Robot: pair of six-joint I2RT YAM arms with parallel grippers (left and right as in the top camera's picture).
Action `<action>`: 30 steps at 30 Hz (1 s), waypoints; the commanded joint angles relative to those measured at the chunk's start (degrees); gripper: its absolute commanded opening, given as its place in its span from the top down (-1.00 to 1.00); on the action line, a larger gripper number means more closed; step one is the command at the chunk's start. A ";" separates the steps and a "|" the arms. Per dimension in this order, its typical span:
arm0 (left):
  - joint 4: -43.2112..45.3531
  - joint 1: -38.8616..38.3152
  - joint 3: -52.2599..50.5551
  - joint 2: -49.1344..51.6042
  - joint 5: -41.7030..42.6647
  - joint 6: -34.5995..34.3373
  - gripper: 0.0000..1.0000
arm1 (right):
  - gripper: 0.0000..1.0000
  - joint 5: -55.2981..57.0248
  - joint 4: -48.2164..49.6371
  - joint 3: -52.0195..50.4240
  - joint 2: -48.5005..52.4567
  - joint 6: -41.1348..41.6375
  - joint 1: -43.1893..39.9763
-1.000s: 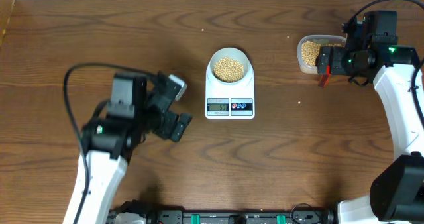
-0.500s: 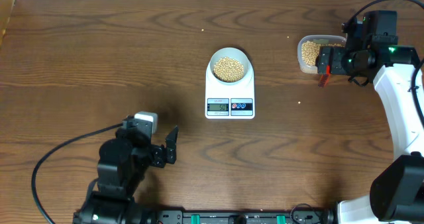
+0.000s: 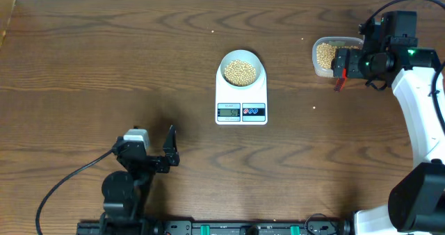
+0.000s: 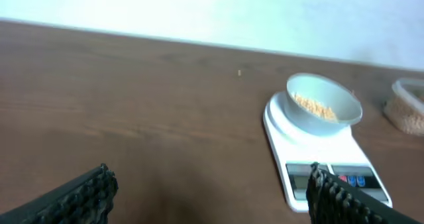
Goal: Scoop item into bowl and weigh 50g on scale
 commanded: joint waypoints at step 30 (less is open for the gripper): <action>8.59 2.67 -11.61 -7.17 -8.44 -5.97 -0.88 | -0.99 -0.35 -0.09 0.68 -0.90 -0.68 0.13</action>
